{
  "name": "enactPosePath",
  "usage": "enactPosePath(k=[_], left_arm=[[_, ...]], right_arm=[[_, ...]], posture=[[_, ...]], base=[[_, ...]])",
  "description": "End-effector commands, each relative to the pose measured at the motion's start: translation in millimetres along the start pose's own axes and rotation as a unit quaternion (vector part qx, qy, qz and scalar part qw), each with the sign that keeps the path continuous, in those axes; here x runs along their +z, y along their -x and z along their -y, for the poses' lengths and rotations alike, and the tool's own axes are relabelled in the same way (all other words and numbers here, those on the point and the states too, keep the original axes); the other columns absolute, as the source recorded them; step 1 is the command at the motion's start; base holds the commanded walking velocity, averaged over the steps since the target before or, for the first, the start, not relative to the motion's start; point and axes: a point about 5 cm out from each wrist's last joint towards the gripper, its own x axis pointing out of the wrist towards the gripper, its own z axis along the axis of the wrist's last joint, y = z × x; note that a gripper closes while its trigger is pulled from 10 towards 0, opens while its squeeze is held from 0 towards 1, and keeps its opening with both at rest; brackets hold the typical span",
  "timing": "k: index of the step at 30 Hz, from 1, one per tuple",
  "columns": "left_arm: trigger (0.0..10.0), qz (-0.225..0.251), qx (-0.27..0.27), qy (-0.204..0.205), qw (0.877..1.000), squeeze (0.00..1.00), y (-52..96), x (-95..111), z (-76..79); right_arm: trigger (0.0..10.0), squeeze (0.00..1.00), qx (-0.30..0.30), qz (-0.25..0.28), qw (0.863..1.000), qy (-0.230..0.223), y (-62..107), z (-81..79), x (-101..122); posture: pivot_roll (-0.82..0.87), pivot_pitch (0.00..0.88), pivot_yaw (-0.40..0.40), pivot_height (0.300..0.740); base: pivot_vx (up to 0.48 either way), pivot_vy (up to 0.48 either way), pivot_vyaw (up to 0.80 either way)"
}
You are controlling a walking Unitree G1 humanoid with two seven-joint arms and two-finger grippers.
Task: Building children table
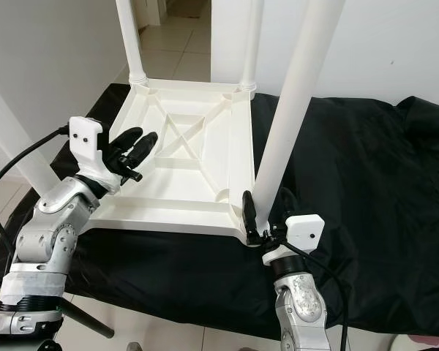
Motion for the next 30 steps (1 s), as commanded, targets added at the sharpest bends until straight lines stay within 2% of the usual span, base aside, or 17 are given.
enactPosePath(k=[1,8,18,21,25,26,28,30], left_arm=[[10.0,-0.002,0.070,-0.007,0.998,0.00,8.1,-2,-8.5],[10.0,0.002,0.095,0.001,0.996,0.00,15.1,-1,-6.6],[10.0,0.020,0.109,-0.018,0.994,0.00,26.3,0,-1.7],[10.0,0.025,0.104,-0.019,0.994,0.00,29.0,1,0.1],[10.0,0.019,0.081,-0.019,0.996,0.00,39.8,-7,5.4],[10.0,0.018,0.061,-0.019,0.998,0.00,46.2,-10,11.4],[10.0,0.018,0.061,-0.019,0.998,0.00,46.2,-10,11.4],[10.0,0.006,0.025,-0.014,1.000,0.00,54.7,-19,24.6]], right_arm=[[10.0,0.00,-0.005,-0.010,1.000,0.002,6.0,2.8,-3],[10.0,0.00,0.011,-0.018,1.000,-0.003,9.7,0.8,-7],[10.0,0.00,0.047,-0.031,0.998,0.005,18.4,-3.9,-12],[10.0,0.00,0.050,-0.034,0.998,0.007,19.0,-3.7,-14],[10.0,0.00,0.052,-0.038,0.998,0.010,17.7,-5.2,-18],[10.0,0.00,0.053,-0.039,0.998,0.009,16.6,-6.9,-20],[10.0,0.00,0.053,-0.039,0.998,0.009,16.6,-6.9,-20],[10.0,0.00,0.056,-0.040,0.998,0.008,15.1,-10.5,-22]], posture=[[-0.11,0.000,0.054,0.740],[-0.11,0.000,0.060,0.740],[-0.10,0.000,0.113,0.740],[-0.11,0.000,0.121,0.740],[-0.11,0.000,0.125,0.740],[-0.11,0.000,0.126,0.740],[-0.11,0.000,0.126,0.740],[-0.10,0.000,0.116,0.740]], base=[[0.000,0.000,0.00],[0.000,0.000,0.00],[0.000,0.000,0.00],[0.000,0.000,0.00],[0.000,0.000,0.00],[0.000,0.000,0.00],[0.000,0.000,0.00],[0.000,0.000,0.00]])
